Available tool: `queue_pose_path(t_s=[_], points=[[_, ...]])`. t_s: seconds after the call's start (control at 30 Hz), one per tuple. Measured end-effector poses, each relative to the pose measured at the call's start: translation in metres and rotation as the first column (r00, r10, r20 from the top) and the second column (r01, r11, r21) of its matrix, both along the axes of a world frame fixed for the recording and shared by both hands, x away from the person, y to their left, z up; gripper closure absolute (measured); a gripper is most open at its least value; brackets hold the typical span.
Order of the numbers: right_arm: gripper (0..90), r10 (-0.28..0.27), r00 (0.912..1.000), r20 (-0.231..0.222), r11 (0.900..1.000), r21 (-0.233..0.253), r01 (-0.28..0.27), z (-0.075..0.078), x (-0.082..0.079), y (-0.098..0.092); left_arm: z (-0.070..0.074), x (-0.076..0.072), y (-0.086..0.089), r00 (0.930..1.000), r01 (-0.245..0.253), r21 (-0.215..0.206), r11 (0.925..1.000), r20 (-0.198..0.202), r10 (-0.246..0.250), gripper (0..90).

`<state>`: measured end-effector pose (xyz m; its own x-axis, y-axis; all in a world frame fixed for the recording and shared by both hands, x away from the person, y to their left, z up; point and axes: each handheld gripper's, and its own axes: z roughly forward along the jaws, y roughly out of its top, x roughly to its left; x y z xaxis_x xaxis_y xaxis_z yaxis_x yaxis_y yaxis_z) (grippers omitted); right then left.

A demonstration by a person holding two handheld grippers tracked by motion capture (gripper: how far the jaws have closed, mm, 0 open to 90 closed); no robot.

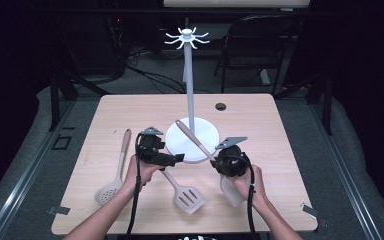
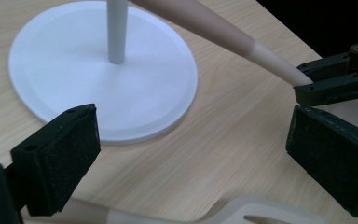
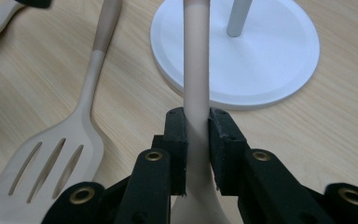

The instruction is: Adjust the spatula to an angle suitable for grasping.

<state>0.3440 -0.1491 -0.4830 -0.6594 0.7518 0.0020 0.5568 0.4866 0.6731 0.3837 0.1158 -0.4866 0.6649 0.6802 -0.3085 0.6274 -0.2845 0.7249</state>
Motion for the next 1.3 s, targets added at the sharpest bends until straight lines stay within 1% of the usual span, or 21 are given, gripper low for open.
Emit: queue_pose_path(t_s=[0.1, 0.17, 0.2, 0.23, 0.3, 0.37, 0.57, 0.7, 0.73, 0.77, 0.83, 0.87, 0.9, 0.93, 0.97, 1.0, 1.03, 1.07, 1.13, 1.17, 1.3], points=[[78.3, 0.001, 1.0000, 0.008, 1.000, 0.001, -0.002, 0.001, 0.001, 0.004, -0.002, 0.001, -0.006, 1.0000, 0.003, -0.016, 0.9999, -0.006, -0.003, 5.3], [78.3, 0.005, 0.9999, 0.015, 1.000, 0.002, -0.005, 0.002, 0.001, 0.006, -0.005, 0.005, -0.013, 0.9997, 0.005, -0.056, 0.9984, -0.024, -0.006, 7.8], [78.2, 0.012, 0.9998, 0.018, 1.000, 0.000, -0.012, 0.003, 0.001, 0.007, -0.005, 0.005, -0.013, 0.9997, 0.005, -0.056, 0.9984, -0.024, -0.006, 8.8], [78.3, 0.014, 0.9997, 0.019, 1.000, 0.001, -0.014, 0.003, 0.001, 0.009, -0.006, 0.007, -0.017, 0.9993, 0.004, -0.084, 0.9965, -0.036, -0.007, 10.5], [78.3, 0.015, 0.9996, 0.024, 1.000, 0.006, -0.015, 0.003, 0.000, 0.010, -0.007, 0.008, -0.019, 0.9992, 0.009, -0.094, 0.9955, -0.038, -0.013, 14.0], [78.3, 0.019, 0.9992, 0.036, 1.000, 0.010, -0.019, 0.004, -0.002, 0.012, -0.006, 0.010, -0.026, 0.9990, 0.010, -0.126, 0.9920, -0.042, -0.015, 15.8], [78.3, 0.021, 0.9981, 0.058, 1.000, 0.019, -0.022, 0.007, -0.005, 0.012, -0.005, 0.009, -0.039, 0.9997, 0.017, -0.165, 0.9862, -0.015, -0.020, 24.1], [78.3, 0.024, 0.9979, 0.061, 1.000, 0.019, -0.025, 0.007, -0.005, 0.012, -0.005, 0.009, -0.043, 0.9999, 0.011, -0.188, 0.9822, -0.002, -0.012, 34.7], [78.3, 0.024, 0.9979, 0.061, 1.000, 0.019, -0.025, 0.007, -0.005, 0.012, -0.005, 0.009, -0.044, 1.0000, 0.009, -0.194, 0.9809, 0.000, -0.009, 34.7], [78.3, 0.022, 0.9978, 0.063, 1.000, 0.017, -0.023, 0.006, -0.005, 0.012, -0.005, 0.010, -0.045, 1.0000, -0.004, -0.203, 0.9792, -0.002, 0.004, 39.5], [78.3, 0.018, 0.9977, 0.065, 1.000, 0.016, -0.019, 0.006, -0.005, 0.012, -0.006, 0.010, -0.045, 0.9999, -0.007, -0.232, 0.9726, -0.010, 0.004, 43.0], [78.3, 0.017, 0.9977, 0.066, 1.000, 0.016, -0.018, 0.006, -0.005, 0.012, -0.006, 0.010, -0.045, 0.9999, -0.007, -0.232, 0.9726, -0.010, 0.004, 44.7], [78.3, 0.014, 0.9975, 0.069, 1.000, 0.016, -0.015, 0.006, -0.004, 0.012, -0.007, 0.010, -0.045, 0.9999, -0.014, -0.256, 0.9665, -0.008, 0.013, 46.4], [78.3, 0.014, 0.9975, 0.069, 1.000, 0.016, -0.015, 0.006, -0.004, 0.012, -0.007, 0.010, -0.045, 0.9999, -0.014, -0.256, 0.9665, -0.008, 0.013, 48.4], [78.3, 0.012, 0.9975, 0.070, 1.000, 0.014, -0.013, 0.006, -0.004, 0.011, -0.007, 0.010, -0.045, 0.9999, -0.014, -0.273, 0.9619, -0.009, 0.012, 48.4], [78.3, 0.003, 0.9972, 0.075, 1.000, 0.011, -0.004, 0.006, -0.005, 0.011, -0.007, 0.010, -0.046, 0.9999, -0.012, -0.290, 0.9570, -0.009, 0.009, 52.1], [78.3, 0.003, 0.9968, 0.080, 1.000, 0.012, -0.004, 0.006, -0.004, 0.011, -0.007, 0.010, -0.046, 0.9999, -0.012, -0.290, 0.9570, -0.009, 0.009, 53.4], [78.3, 0.000, 0.9962, 0.087, 1.000, 0.012, -0.001, 0.006, -0.004, 0.010, -0.006, 0.009, -0.047, 1.0000, -0.009, -0.307, 0.9517, -0.001, 0.009, 54.6], [78.4, -0.005, 0.9958, 0.092, 1.000, 0.011, 0.004, 0.008, -0.005, 0.009, -0.004, 0.008, -0.049, 0.9999, -0.005, -0.318, 0.9481, 0.013, 0.009, 56.8], [78.3, -0.010, 0.9949, 0.101, 1.000, 0.018, 0.009, 0.008, -0.005, 0.009, -0.004, 0.008, -0.049, 0.9999, -0.005, -0.318, 0.9481, 0.013, 0.009, 58.1], [78.3, -0.019, 0.9931, 0.116, 1.000, 0.022, 0.016, 0.010, -0.006, 0.006, 0.001, 0.006, -0.053, 0.9993, 0.007, -0.352, 0.9361, 0.037, 0.006, 63.4]])
